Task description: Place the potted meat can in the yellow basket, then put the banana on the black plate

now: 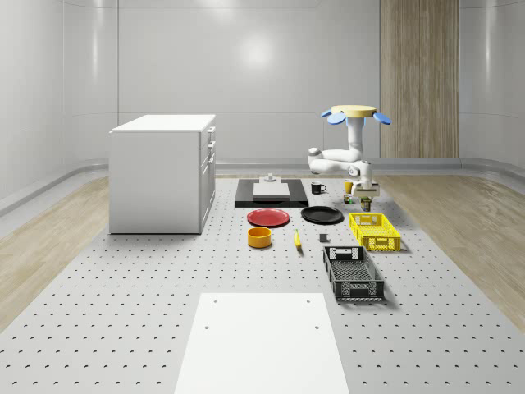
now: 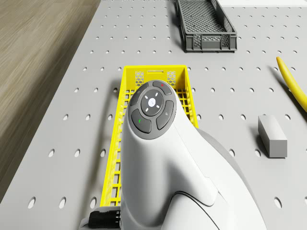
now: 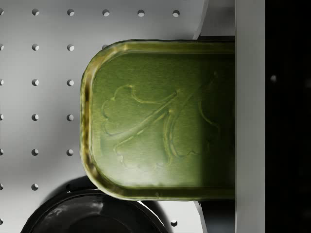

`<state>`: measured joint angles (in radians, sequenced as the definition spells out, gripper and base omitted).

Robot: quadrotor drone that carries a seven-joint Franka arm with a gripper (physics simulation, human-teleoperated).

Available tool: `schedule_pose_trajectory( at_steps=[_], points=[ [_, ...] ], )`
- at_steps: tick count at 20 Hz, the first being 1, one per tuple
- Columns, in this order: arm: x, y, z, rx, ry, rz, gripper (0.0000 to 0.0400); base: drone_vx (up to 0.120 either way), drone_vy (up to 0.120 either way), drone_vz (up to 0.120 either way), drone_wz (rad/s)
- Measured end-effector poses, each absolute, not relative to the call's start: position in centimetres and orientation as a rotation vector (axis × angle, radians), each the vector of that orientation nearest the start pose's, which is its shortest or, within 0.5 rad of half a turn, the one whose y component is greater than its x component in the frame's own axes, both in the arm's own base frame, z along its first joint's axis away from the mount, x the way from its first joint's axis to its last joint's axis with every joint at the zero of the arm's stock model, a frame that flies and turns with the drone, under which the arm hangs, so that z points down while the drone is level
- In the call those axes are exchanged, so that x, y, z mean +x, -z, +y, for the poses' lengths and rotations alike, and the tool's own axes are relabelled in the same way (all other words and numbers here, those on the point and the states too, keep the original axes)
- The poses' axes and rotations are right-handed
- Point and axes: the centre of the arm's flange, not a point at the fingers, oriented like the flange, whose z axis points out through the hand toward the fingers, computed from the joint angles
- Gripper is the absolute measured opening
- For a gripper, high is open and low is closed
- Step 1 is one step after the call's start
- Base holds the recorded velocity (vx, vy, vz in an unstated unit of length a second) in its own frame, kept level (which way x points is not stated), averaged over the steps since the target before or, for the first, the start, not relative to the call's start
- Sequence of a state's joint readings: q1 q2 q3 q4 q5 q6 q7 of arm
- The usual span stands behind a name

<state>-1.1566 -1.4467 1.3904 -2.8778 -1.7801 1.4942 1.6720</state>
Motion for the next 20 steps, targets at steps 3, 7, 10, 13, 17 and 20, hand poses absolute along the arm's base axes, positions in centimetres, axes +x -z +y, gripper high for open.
schedule_pose_trajectory(
  at_steps=[3, 7, 10, 13, 17, 20],
  points=[
    [30.68, -48.29, 0.01, -0.004, -0.776, 0.002, 0.0286, 0.12, 0.0, 0.0, 0.0],
    [30.68, -48.29, 0.01, -0.004, -0.776, 0.002, 0.0286, 0.12, 0.0, 0.0, 0.0],
    [30.68, -48.28, 0.01, -0.004, -0.776, 0.002, 0.0286, 0.12, 0.0, 0.0, 0.0],
    [30.68, -48.28, 0.01, -0.004, -0.776, 0.002, 0.0286, 0.12, 0.0, 0.0, 0.0],
    [30.68, -48.28, 0.01, -0.004, -0.776, 0.002, 0.0286, 0.12, 0.0, 0.0, 0.0],
    [30.68, -48.28, 0.01, -0.004, -0.776, 0.002, 0.0286, 0.12, 0.0, -0.053, 0.0]
  ],
)
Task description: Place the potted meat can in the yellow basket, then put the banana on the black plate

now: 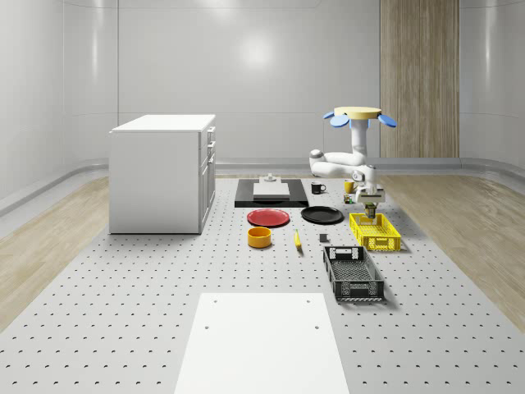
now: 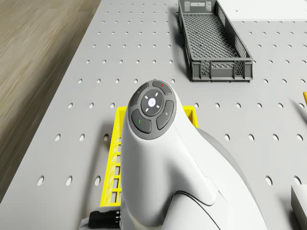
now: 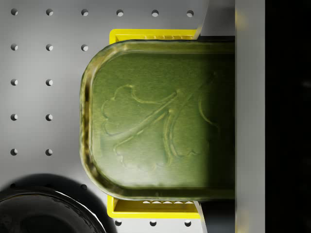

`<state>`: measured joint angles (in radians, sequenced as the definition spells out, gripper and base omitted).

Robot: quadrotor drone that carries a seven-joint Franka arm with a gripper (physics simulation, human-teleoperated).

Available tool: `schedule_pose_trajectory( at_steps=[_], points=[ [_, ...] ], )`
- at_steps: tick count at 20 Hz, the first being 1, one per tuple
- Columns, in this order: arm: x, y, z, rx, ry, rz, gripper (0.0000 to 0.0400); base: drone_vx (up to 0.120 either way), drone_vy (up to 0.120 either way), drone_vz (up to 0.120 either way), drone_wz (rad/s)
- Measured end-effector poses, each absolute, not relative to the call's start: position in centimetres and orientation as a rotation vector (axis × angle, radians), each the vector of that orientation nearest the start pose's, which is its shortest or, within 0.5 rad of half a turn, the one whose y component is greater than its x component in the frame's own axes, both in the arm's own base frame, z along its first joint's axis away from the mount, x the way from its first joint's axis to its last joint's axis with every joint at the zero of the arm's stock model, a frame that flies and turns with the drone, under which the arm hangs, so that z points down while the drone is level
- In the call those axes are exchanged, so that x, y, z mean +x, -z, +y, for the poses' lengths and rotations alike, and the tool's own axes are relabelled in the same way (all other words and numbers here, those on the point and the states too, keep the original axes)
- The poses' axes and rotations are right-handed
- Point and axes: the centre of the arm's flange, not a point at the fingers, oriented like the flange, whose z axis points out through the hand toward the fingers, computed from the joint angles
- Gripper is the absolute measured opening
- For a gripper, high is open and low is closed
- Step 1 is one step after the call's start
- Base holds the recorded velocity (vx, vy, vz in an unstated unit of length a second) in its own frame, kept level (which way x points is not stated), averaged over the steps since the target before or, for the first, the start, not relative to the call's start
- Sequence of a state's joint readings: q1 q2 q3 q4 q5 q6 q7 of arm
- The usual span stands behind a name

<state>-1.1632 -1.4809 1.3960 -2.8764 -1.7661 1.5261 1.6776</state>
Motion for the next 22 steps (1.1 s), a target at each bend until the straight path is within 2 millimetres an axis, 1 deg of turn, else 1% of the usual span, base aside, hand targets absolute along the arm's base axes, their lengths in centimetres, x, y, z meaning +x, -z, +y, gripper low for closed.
schedule_pose_trajectory(
  at_steps=[4, 7, 11, 19, 20, 21, 22],
  points=[
    [30.7, -48.3, 0.0, -0.004, -0.776, 0.002, 0.0286, 0.12, 0.0, -0.11, 0.0],
    [30.7, -48.3, 0.0, -0.004, -0.776, 0.002, 0.0286, 0.12, 0.0, 0.0, 0.0],
    [30.7, -49.2, 0.0, -0.004, -0.776, 0.002, 0.0285, 0.0, 0.0, 0.0, 0.0],
    [30.7, -52.2, 0.0, -0.004, -0.783, 0.002, 0.0285, 0.0, 0.0, 0.0, 0.0],
    [30.7, -52.6, 0.0, -0.004, -0.783, 0.002, 0.0293, 0.0, 0.0, 0.0, 0.0],
    [30.7, -52.9, 0.0, -0.003, -0.783, 0.001, 0.032, 0.0, 0.0, 0.0, 0.0],
    [30.7, -53.1, 0.0, -0.003, -0.783, 0.001, 0.0337, 0.0, 0.0, 0.0, 0.0]
  ],
)
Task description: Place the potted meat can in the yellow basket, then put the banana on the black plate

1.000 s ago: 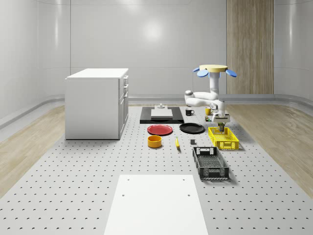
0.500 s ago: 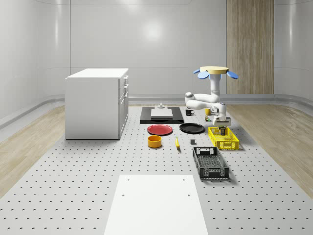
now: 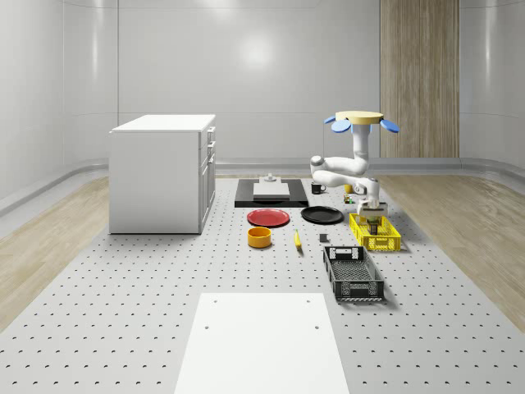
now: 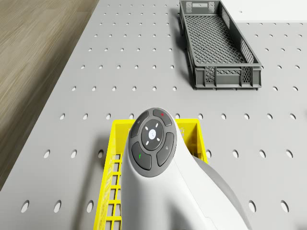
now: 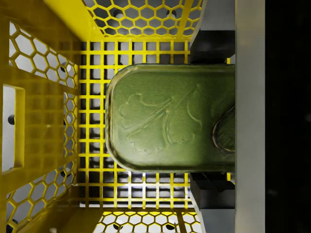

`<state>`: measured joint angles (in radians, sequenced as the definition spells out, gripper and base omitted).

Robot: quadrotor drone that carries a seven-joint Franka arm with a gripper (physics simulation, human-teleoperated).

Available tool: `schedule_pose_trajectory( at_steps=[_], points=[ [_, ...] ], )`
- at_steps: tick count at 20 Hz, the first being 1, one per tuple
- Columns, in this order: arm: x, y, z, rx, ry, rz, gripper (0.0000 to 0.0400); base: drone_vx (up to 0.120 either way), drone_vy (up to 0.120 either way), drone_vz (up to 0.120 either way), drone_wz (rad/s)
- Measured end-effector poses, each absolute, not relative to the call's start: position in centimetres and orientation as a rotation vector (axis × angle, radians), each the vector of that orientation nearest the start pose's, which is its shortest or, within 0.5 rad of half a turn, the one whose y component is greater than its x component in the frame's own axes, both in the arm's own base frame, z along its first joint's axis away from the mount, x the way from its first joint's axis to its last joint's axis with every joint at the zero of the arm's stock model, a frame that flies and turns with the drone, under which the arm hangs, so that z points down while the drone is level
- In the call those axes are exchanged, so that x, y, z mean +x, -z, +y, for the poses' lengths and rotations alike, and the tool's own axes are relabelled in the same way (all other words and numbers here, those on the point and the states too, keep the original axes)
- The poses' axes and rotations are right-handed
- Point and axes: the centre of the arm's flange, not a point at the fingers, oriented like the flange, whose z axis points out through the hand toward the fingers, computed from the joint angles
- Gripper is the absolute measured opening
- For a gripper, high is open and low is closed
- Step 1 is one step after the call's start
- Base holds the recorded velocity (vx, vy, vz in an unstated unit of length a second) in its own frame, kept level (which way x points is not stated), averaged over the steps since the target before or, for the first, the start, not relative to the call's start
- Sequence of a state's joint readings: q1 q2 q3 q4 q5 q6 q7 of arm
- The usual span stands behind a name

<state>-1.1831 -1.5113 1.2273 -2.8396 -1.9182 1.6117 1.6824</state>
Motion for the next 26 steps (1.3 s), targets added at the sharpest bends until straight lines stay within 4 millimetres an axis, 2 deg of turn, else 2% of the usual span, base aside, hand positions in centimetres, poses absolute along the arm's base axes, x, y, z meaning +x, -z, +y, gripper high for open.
schedule_pose_trajectory(
  at_steps=[4, 7, 10, 26],
  points=[
    [30.68, -53.14, 0.01, -0.001, -0.785, -0.001, 0.0377, 0.0, 0.0, 0.09, 0.0],
    [30.68, -53.1, 0.01, 0.0, -0.785, -0.001, 0.0389, 0.0, -0.013, 0.12, 0.0],
    [30.68, -53.09, 0.0, 0.0, -0.785, -0.002, 0.0395, 0.12, -0.12, 0.12, 0.0],
    [30.68, -53.07, 0.0, 0.001, -0.786, -0.002, 0.04, 0.12, -0.12, 0.003, 0.0]
  ],
)
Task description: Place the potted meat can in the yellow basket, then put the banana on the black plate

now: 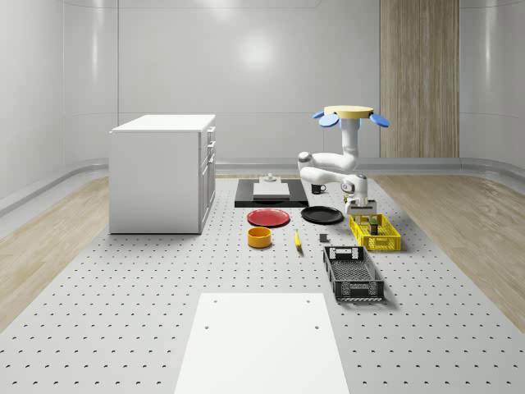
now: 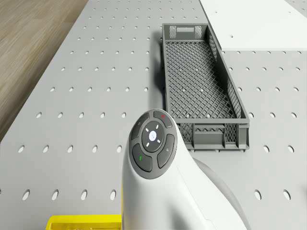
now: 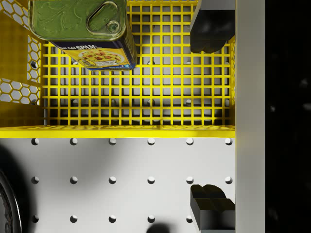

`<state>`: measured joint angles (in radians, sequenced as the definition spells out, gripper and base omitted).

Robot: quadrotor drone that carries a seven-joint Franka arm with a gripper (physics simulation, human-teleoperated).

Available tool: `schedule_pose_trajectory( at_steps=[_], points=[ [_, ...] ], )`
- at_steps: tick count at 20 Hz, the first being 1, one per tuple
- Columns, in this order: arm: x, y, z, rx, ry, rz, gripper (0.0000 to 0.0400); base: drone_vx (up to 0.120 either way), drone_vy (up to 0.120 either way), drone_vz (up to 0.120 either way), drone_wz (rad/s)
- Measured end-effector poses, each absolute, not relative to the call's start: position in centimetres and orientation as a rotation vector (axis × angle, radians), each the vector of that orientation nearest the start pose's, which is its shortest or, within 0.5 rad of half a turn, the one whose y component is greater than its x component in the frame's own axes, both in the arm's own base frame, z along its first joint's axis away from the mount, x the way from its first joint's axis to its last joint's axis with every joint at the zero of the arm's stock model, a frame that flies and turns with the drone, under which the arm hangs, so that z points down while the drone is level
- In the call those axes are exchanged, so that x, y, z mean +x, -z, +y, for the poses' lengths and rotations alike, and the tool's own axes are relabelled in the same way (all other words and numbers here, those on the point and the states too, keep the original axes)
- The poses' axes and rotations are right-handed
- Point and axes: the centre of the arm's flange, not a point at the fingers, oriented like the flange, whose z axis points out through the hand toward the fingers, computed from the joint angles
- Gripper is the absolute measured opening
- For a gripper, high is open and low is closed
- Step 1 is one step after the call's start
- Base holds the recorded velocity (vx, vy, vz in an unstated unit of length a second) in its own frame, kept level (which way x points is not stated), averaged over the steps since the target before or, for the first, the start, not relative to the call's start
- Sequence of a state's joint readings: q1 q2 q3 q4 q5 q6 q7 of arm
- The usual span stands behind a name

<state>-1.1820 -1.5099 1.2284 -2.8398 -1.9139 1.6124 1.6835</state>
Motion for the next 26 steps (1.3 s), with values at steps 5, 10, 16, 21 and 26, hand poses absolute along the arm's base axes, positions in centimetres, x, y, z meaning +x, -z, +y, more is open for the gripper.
schedule_pose_trajectory(
  at_steps=[5, 10, 16, 21, 26],
  points=[
    [30.68, -53.07, 0.0, 0.001, -0.786, -0.002, 0.04, 0.04, -0.12, 0.0, 0.0],
    [30.68, -53.07, 0.0, 0.001, -0.786, -0.002, 0.04, 0.0, -0.12, 0.0, 0.0],
    [30.68, -53.07, 0.0, 0.001, -0.786, -0.002, 0.04, 0.02, -0.12, -0.04, 0.0],
    [30.68, -53.07, 0.0, 0.001, -0.786, -0.002, 0.04, 0.0, -0.12, -0.04, 0.0],
    [30.68, -53.07, 0.0, 0.001, -0.786, -0.002, 0.04, 0.0, -0.12, -0.088, 0.0]
  ],
)
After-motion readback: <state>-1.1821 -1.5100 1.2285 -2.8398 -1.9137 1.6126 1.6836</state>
